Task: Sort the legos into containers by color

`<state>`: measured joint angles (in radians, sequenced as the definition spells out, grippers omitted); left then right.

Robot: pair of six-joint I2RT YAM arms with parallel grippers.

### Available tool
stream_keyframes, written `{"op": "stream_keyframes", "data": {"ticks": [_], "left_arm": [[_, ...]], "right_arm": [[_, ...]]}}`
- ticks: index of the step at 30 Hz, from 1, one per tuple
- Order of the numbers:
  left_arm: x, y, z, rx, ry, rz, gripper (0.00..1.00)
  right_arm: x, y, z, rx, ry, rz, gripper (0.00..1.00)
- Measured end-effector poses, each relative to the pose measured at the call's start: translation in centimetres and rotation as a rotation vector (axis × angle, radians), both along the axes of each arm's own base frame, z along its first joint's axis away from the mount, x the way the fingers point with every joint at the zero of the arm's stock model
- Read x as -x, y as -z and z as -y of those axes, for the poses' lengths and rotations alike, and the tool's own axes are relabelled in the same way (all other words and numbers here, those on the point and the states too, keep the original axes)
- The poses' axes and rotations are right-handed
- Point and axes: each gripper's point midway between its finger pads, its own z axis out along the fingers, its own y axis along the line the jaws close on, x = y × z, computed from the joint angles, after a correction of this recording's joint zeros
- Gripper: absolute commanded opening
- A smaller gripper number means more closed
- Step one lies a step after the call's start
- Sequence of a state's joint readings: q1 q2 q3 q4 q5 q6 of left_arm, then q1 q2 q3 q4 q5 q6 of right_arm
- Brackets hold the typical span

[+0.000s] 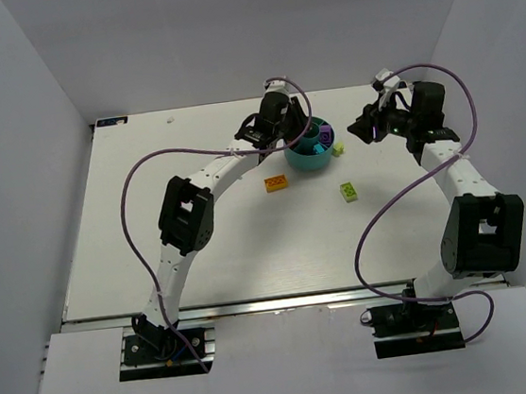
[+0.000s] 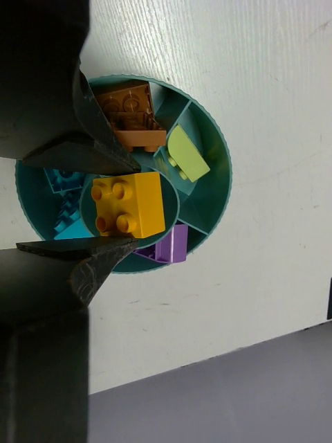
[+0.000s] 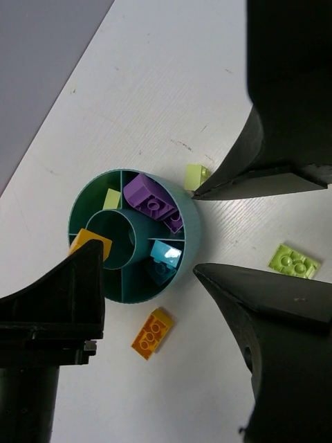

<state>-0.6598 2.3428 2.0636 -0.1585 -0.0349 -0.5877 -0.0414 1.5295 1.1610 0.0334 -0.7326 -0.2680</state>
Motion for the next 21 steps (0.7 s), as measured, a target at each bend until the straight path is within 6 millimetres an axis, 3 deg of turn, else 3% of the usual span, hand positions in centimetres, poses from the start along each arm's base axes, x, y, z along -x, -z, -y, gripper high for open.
{"op": "stream_keyframes", "data": {"ticks": [4, 10, 21], "left_arm": [[0.1, 0.6, -0.1, -0.016, 0.0, -0.013, 0.26], [-0.3, -1.2, 0.2, 0.001, 0.0, 0.011, 0.47], [-0.3, -1.6, 0.2, 0.003, 0.0, 0.014, 0.48]], "right_arm": [[0.0, 0.0, 0.1, -0.003, 0.001, -0.002, 0.48], [0.1, 0.0, 0.0, -0.006, -0.003, -0.005, 0.51], [0.3, 0.5, 0.0, -0.005, -0.002, -0.016, 0.53]]}}
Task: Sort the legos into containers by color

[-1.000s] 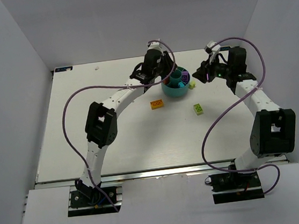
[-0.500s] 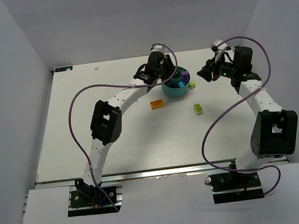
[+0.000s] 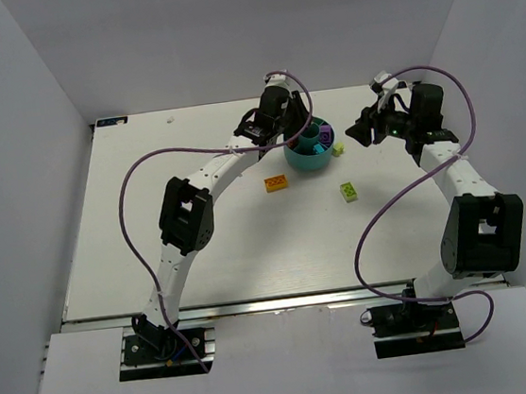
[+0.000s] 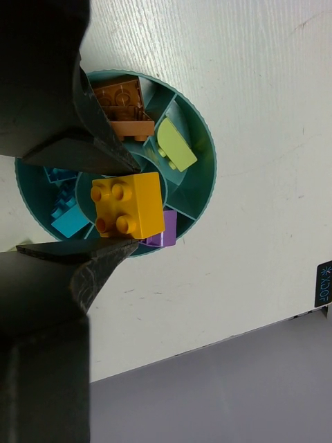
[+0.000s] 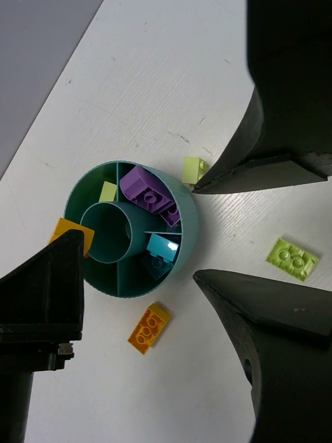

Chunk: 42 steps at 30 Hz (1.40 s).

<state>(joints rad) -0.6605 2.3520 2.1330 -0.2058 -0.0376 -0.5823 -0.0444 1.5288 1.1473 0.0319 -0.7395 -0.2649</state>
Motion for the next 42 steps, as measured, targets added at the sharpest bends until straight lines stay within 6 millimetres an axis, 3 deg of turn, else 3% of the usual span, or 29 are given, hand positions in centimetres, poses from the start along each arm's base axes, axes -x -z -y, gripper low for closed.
{"op": "stream_keyframes", "data": {"ticks": [9, 17, 26, 30, 34, 39, 42], "left_arm": [[0.0, 0.2, 0.1, -0.002, 0.001, -0.005, 0.53], [-0.3, 2.7, 0.6, -0.014, 0.009, -0.034, 0.59], [-0.3, 2.3, 0.6, -0.02, 0.0, -0.027, 0.53], [-0.1, 1.2, 0.1, -0.028, -0.004, -0.008, 0.52], [2.3, -0.9, -2.0, -0.062, 0.01, 0.006, 0.61], [8.5, -4.4, -6.3, -0.123, 0.093, 0.047, 0.73], [12.3, -3.9, -8.7, -0.19, 0.182, 0.08, 0.76]], "right_arm": [[0.0, 0.0, 0.0, 0.0, 0.0, 0.0, 0.54], [0.0, 0.0, 0.0, 0.0, 0.0, 0.0, 0.55], [0.0, 0.0, 0.1, 0.003, 0.001, 0.001, 0.56], [0.1, 0.2, 0.1, 0.003, 0.0, -0.005, 0.57], [0.2, 0.4, 0.1, 0.008, -0.002, -0.012, 0.6], [0.6, 0.9, 0.1, 0.029, -0.025, -0.017, 0.73], [1.2, 1.3, -0.2, 0.045, -0.068, -0.014, 0.79]]}}
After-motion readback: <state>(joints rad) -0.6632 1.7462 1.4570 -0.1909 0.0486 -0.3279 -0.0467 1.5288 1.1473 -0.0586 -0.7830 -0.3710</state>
